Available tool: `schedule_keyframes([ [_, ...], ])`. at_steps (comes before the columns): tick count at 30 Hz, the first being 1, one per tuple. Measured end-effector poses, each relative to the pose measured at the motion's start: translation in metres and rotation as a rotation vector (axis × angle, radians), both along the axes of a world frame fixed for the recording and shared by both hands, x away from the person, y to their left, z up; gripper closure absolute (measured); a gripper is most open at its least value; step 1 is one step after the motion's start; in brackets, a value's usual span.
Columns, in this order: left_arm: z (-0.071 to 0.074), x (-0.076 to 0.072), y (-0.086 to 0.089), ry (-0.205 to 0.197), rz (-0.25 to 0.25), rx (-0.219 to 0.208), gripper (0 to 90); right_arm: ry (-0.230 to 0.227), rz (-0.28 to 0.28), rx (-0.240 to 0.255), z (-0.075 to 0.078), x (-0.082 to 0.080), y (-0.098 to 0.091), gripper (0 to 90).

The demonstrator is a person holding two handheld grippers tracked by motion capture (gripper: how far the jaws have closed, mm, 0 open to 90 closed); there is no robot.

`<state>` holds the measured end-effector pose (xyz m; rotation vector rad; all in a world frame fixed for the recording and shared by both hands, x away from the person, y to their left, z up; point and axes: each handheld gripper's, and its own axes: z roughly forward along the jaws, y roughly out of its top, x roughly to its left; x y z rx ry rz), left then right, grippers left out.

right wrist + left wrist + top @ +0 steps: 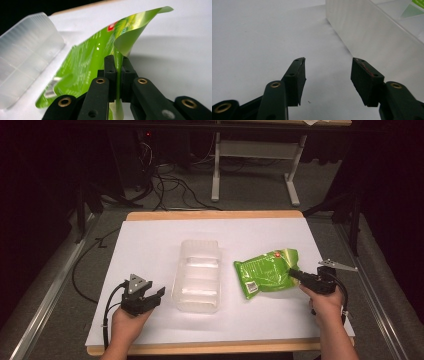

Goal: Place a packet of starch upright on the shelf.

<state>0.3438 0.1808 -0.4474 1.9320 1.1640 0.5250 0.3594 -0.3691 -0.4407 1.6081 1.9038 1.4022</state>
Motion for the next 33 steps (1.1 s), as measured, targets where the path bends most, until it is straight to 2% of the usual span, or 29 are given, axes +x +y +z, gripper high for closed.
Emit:
schedule_keyframes([
  [1, 0.0, 0.0, 0.0, 0.002, -0.001, 0.005, 46.0, -0.03, -0.003, -0.005, 0.006, -0.002, 0.003, 87.8],
  [2, 0.0, 0.0, 0.0, 0.002, -0.001, 0.005, 46.0, -0.096, -0.016, -0.027, 0.019, -0.006, 0.01, 88.0],
  [3, 0.0, 0.0, 0.0, 0.001, -0.001, 0.002, 46.0, -0.096, -0.016, -0.027, 0.019, -0.006, 0.01, 88.0],
  [4, 0.0, 0.0, 0.0, 0.0, -0.002, 0.004, 46.0, -0.138, -0.028, -0.043, 0.026, -0.008, 0.013, 88.2],
  [5, 0.0, 0.0, 0.0, -0.004, -0.002, 0.003, 46.0, -0.214, -0.051, -0.044, 0.039, -0.013, 0.019, 88.3],
  [6, 0.0, -0.001, 0.001, -0.004, -0.004, 0.007, 46.0, -0.251, -0.057, -0.045, 0.045, -0.016, 0.022, 88.3],
  [7, 0.0, -0.001, 0.001, -0.005, -0.004, 0.006, 46.0, -0.251, -0.057, -0.045, 0.045, -0.016, 0.022, 88.3],
  [8, 0.0, -0.001, 0.001, -0.006, -0.002, 0.001, 46.0, -0.304, -0.049, -0.053, 0.053, -0.02, 0.028, 88.3],
  [9, 0.0, 0.0, 0.002, -0.004, -0.006, 0.001, 46.0, -0.304, -0.049, -0.053, 0.053, -0.02, 0.028, 88.3],
  [10, 0.0, 0.0, 0.002, -0.004, -0.005, 0.0, 46.0, -0.343, -0.027, -0.074, 0.058, -0.023, 0.037, 88.3],
  [15, 0.0, 0.0, 0.001, -0.008, -0.007, 0.001, 46.0, -0.38, 0.025, -0.096, 0.064, -0.027, 0.052, 88.3],
  [16, 0.0, 0.0, 0.001, -0.007, -0.011, 0.006, 46.0, -0.399, 0.063, -0.105, 0.066, -0.028, 0.063, 88.2],
  [17, 0.0, 0.0, 0.001, -0.007, -0.011, 0.006, 46.0, -0.399, 0.063, -0.105, 0.066, -0.028, 0.063, 88.2],
  [21, 0.0, 0.0, 0.001, -0.005, -0.014, 0.008, 46.0, -0.418, 0.14, -0.122, 0.068, -0.028, 0.09, 86.9],
  [22, 0.001, -0.001, 0.001, -0.007, -0.014, 0.009, 46.0, -0.42, 0.143, -0.133, 0.065, -0.026, 0.099, 84.1],
  [24, 0.0, -0.001, 0.0, -0.01, -0.015, 0.004, 46.0, -0.425, 0.135, -0.13, 0.063, -0.024, 0.1, 81.2],
  [27, 0.0, -0.001, 0.0, -0.006, -0.023, 0.013, 46.0, -0.401, 0.115, -0.105, 0.057, -0.018, 0.096, 74.8],
  [31, 0.0, -0.001, -0.001, -0.005, -0.029, 0.016, 46.0, -0.383, 0.095, -0.116, 0.053, -0.016, 0.093, 68.6],
  [32, 0.0, -0.001, -0.001, -0.003, -0.03, 0.015, 46.0, -0.356, 0.096, -0.133, 0.048, -0.013, 0.093, 66.0],
  [33, -0.001, -0.001, -0.001, -0.003, -0.031, 0.016, 46.0, -0.356, 0.096, -0.133, 0.048, -0.013, 0.093, 66.0],
])
